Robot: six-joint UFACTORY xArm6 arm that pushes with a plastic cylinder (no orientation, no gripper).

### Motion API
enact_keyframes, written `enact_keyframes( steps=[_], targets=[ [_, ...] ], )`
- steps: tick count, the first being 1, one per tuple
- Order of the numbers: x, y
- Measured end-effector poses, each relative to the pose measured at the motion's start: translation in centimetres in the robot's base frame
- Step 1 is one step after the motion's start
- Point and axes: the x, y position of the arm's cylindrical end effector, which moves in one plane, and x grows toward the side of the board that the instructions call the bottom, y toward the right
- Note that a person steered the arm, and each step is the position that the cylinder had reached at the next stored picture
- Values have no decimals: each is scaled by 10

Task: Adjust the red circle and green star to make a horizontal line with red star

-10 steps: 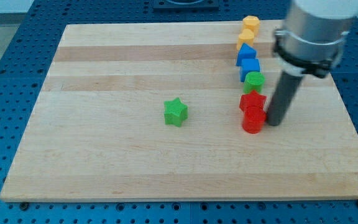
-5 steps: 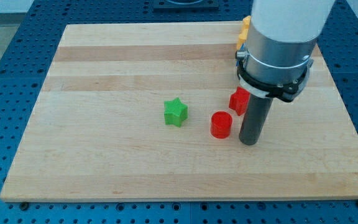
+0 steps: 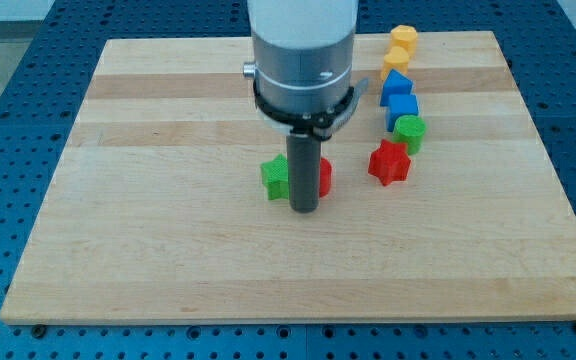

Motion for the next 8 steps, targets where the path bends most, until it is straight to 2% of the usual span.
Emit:
enact_keyframes(
  steps=[1, 2, 3, 4, 5, 7, 8],
  targets=[
    [-23, -19],
    [-25, -86],
    [-18, -81],
    [4, -134],
    [-17, -194],
    [-33, -81],
    [-18, -133]
  ],
)
